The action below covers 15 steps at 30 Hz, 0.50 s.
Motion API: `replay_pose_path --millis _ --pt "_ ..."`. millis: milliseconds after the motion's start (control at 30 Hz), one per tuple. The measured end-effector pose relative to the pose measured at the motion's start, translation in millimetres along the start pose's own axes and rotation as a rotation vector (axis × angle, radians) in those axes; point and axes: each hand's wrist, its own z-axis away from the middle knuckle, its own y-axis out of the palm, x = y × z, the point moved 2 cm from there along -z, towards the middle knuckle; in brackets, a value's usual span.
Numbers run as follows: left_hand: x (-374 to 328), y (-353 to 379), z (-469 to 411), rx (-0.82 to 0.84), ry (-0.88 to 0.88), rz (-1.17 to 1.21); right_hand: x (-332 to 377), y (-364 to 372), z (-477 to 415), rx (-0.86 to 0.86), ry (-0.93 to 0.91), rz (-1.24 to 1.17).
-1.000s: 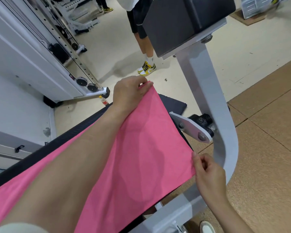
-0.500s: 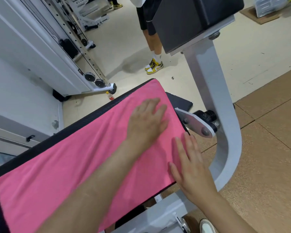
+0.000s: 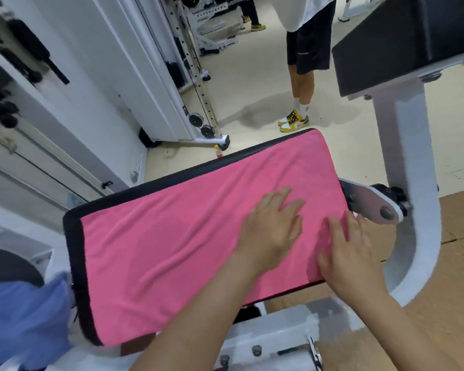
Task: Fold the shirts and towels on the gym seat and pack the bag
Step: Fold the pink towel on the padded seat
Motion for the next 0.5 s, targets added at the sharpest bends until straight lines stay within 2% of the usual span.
replay_pose_path --millis 100,200,367,500 --pt "49.1 -36.5 64.1 -0.155 -0.158 0.062 32.1 -19.1 -5.9 -0.117 -0.037 -0.05" --pt "113.1 -74.0 130.8 -0.192 -0.372 0.06 94.6 -24.7 -7.5 -0.13 -0.14 -0.163" --pt "199.7 -116.8 224.8 -0.286 -0.656 0.082 223.1 -18.6 1.9 -0.02 -0.334 -0.319" --pt "224.4 -104.6 277.0 -0.318 -0.807 0.223 318.7 -0.4 -3.8 0.104 -0.489 -0.337"
